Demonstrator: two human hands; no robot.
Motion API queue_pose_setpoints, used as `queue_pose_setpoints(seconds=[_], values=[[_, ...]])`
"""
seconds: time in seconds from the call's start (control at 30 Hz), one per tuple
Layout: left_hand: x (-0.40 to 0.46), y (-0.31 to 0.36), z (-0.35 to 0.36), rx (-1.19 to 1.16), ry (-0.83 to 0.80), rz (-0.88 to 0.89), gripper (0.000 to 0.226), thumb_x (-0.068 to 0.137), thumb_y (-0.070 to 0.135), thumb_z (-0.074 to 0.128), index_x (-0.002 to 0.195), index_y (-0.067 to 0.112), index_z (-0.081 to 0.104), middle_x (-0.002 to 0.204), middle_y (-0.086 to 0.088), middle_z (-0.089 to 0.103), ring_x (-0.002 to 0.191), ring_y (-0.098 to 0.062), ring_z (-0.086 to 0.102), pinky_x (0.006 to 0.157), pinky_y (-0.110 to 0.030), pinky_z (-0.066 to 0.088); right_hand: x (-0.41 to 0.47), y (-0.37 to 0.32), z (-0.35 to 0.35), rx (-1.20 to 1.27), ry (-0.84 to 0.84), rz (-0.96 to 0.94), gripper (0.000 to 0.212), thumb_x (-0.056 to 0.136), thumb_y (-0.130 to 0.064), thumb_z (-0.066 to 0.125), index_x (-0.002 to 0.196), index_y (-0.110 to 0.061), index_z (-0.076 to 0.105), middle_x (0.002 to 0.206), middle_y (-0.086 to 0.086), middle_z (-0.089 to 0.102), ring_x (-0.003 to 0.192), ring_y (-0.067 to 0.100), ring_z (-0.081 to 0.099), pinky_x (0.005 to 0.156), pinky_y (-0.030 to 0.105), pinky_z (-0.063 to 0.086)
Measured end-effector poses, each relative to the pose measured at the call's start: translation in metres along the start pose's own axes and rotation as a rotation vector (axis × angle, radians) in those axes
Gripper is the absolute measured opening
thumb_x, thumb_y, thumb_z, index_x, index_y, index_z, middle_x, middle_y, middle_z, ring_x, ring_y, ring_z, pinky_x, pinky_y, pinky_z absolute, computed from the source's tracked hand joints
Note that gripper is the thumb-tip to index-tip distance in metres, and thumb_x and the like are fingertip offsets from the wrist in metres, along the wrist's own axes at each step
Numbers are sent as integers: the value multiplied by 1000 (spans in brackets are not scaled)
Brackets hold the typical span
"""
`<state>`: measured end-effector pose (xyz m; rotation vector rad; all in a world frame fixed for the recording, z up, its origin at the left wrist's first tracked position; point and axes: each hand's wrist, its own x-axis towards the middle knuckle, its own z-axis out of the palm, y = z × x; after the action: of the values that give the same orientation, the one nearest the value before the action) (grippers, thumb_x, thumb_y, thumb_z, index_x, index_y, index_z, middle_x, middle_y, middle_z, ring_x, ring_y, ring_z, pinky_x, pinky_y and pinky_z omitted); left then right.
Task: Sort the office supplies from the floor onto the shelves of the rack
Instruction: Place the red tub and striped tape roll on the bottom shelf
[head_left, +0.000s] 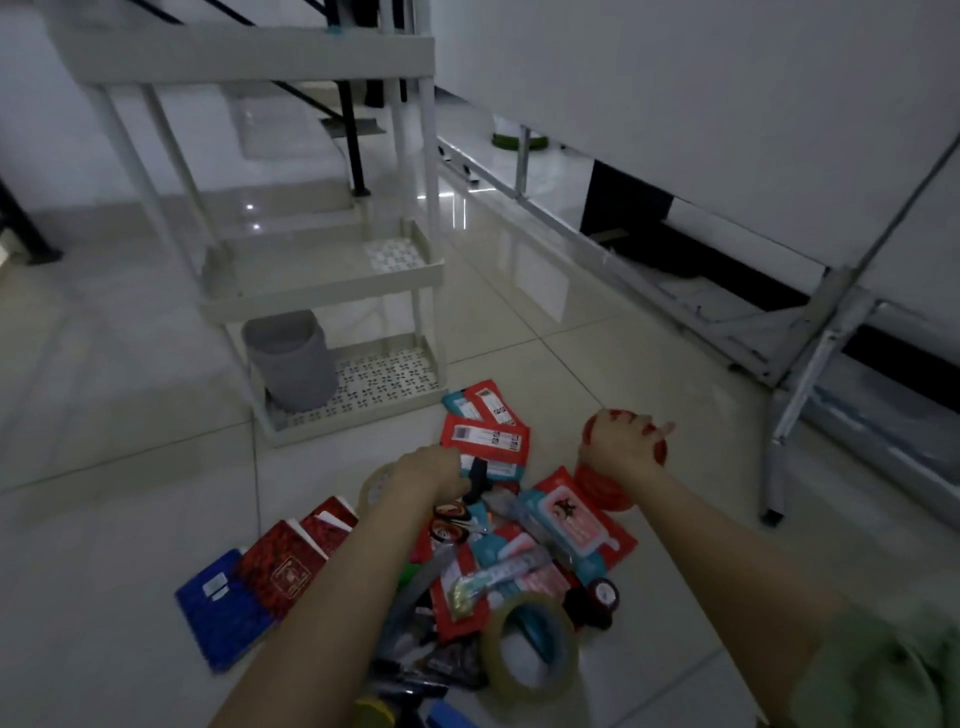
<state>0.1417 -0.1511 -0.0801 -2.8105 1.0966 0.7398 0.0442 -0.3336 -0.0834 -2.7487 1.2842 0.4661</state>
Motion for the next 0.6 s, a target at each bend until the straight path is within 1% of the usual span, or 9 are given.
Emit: queue_pose_setpoints(seconds=[0.1, 0.2, 0.27, 0.37, 0.43, 0.47, 0.53, 0.6], values=[[-7, 6, 3, -4, -27, -2, 45, 93, 29, 47, 134, 11, 45, 132, -15, 51, 118, -28, 52, 95, -32, 42, -14, 22, -2, -19, -83, 35, 70, 95, -44, 40, 148, -7, 15, 152, 23, 19, 141, 44, 13, 109, 65, 3], [-14, 14, 1, 6, -59, 21, 42, 93, 29, 48, 132, 13, 48, 132, -12, 53, 117, -26, 53, 97, -32, 42, -20, 48, -13, 37, -103, 102, 69, 94, -43, 42, 149, -12, 15, 154, 19, 20, 141, 42, 16, 110, 65, 5], [-16, 21, -1, 8, -35, 53, 43, 92, 32, 48, 132, 14, 48, 134, -11, 52, 118, -26, 52, 100, -33, 42, -25, 61, -23, 58, -113, 141, 73, 91, -45, 47, 148, -13, 15, 153, 19, 22, 141, 41, 19, 111, 64, 7], [-22, 32, -6, 46, 9, 102, 45, 93, 31, 47, 131, 6, 46, 135, -15, 49, 120, -28, 50, 101, -35, 40, -34, 69, -26, 59, -108, 143, 79, 89, -48, 51, 149, -13, 13, 153, 18, 22, 141, 39, 20, 111, 63, 9], [-24, 36, -5, 62, 28, 147, 46, 94, 30, 46, 131, 4, 44, 135, -17, 47, 120, -29, 49, 100, -36, 39, -35, 69, -18, 50, -138, 146, 84, 87, -48, 54, 149, -14, 9, 154, 17, 20, 141, 39, 20, 111, 63, 9], [-25, 37, -4, 76, 30, 170, 46, 94, 30, 46, 131, 4, 43, 135, -17, 47, 120, -29, 49, 100, -36, 39, -33, 68, -16, 50, -161, 153, 87, 85, -47, 57, 149, -13, 9, 154, 18, 21, 141, 40, 21, 112, 63, 11], [-27, 34, -1, 109, 38, 202, 47, 93, 31, 48, 132, 6, 43, 135, -16, 48, 119, -28, 49, 100, -36, 40, -24, 66, -13, 73, -189, 163, 96, 79, -45, 64, 149, -9, 8, 152, 20, 23, 139, 41, 24, 113, 59, 19], [-29, 29, 2, 129, 63, 209, 49, 92, 32, 50, 134, 8, 42, 137, -14, 47, 123, -28, 47, 103, -37, 40, -15, 60, -13, 123, -182, 164, 102, 76, -44, 67, 148, -6, 5, 151, 23, 23, 138, 43, 26, 111, 55, 27]])
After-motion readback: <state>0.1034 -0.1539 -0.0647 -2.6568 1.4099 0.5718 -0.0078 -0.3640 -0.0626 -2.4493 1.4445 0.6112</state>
